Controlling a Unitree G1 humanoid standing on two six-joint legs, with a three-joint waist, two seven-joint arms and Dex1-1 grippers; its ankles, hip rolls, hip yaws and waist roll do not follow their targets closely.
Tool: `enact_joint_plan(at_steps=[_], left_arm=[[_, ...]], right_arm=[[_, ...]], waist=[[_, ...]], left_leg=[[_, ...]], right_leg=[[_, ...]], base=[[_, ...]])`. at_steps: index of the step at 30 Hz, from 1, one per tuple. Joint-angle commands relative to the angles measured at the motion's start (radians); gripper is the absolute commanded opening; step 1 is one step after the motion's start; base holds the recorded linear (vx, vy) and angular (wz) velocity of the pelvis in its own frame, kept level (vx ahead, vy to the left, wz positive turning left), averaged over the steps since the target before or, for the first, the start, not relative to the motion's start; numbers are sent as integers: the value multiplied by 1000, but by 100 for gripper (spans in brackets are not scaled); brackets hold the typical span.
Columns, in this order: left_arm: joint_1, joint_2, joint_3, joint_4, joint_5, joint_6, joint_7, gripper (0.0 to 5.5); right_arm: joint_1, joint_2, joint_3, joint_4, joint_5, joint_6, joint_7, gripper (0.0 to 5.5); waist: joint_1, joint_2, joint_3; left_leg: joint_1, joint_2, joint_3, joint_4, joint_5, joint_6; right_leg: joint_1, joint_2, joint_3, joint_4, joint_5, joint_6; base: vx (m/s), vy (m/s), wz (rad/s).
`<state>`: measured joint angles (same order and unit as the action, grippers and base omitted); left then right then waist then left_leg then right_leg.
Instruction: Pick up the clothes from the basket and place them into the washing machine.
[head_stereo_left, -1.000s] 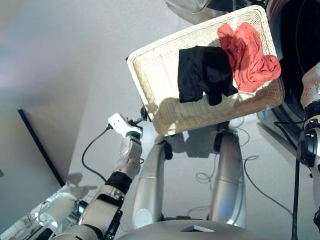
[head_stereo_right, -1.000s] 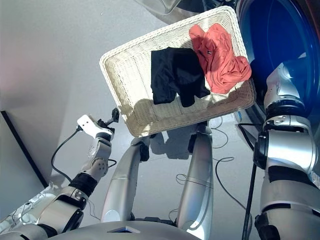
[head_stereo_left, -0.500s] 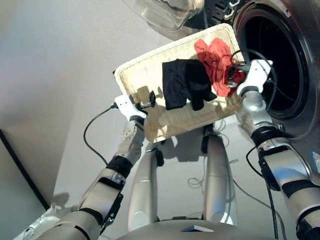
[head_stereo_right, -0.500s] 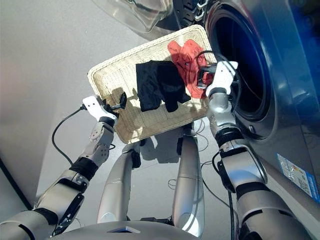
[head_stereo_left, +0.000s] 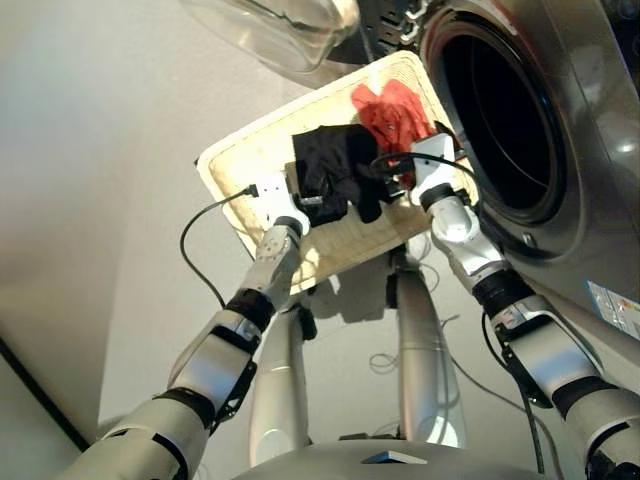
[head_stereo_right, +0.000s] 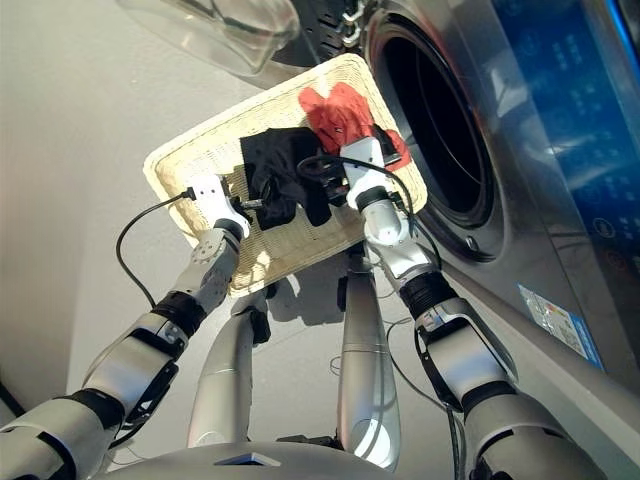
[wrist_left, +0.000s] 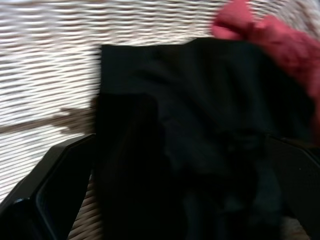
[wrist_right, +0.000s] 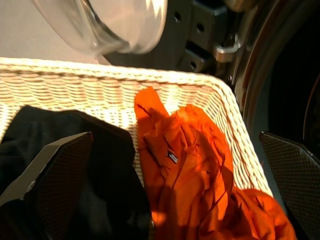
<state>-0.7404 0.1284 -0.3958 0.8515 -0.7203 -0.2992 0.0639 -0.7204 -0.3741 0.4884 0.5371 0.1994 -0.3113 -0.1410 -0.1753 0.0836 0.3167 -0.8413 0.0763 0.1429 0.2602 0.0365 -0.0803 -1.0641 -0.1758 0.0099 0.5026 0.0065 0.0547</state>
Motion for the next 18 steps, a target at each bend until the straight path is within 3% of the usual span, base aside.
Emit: enact_joint_plan(at_steps=[1, 5, 6, 10, 18], left_arm=[[-94, 5, 10, 42, 44, -31, 5, 550], [-127, 5, 10, 52, 55, -33, 22, 550], [-130, 2, 10, 59, 57, -31, 23, 550], [-167, 13, 41, 120, 67, -27, 56, 550], [-217, 37, 141, 244, 55, -15, 86, 550]], right_arm=[[-31, 42, 16, -89, -38, -46, 17, 550], [-19, 60, 38, -102, -47, -40, 27, 550], [-14, 64, 41, -108, -48, -40, 29, 550], [-6, 69, 39, -154, -42, -42, 34, 550], [21, 56, 9, -208, -3, -62, 36, 550]], waist=[[-21, -7, 37], [-39, -12, 46], [-36, -6, 46], [-52, -18, 51], [-85, -42, 60]], left_leg=[[64, 64, -40, 144, -150, 1], [53, 74, -30, 143, -158, -2], [64, 85, -30, 143, -187, -8], [37, 95, -22, 151, -194, -8], [-3, 104, -26, 185, -212, -4]], right_leg=[[-9, 0, 17, -76, 96, 79], [-36, 21, 21, -76, 96, 78], [-34, 33, 17, -58, 63, 84], [-71, 52, 22, -53, 67, 85], [-109, 66, 20, -30, 70, 86]], base=[[0, 0, 0], [38, 3, -124], [128, 0, -297], [39, 1, -133], [0, 0, 0]])
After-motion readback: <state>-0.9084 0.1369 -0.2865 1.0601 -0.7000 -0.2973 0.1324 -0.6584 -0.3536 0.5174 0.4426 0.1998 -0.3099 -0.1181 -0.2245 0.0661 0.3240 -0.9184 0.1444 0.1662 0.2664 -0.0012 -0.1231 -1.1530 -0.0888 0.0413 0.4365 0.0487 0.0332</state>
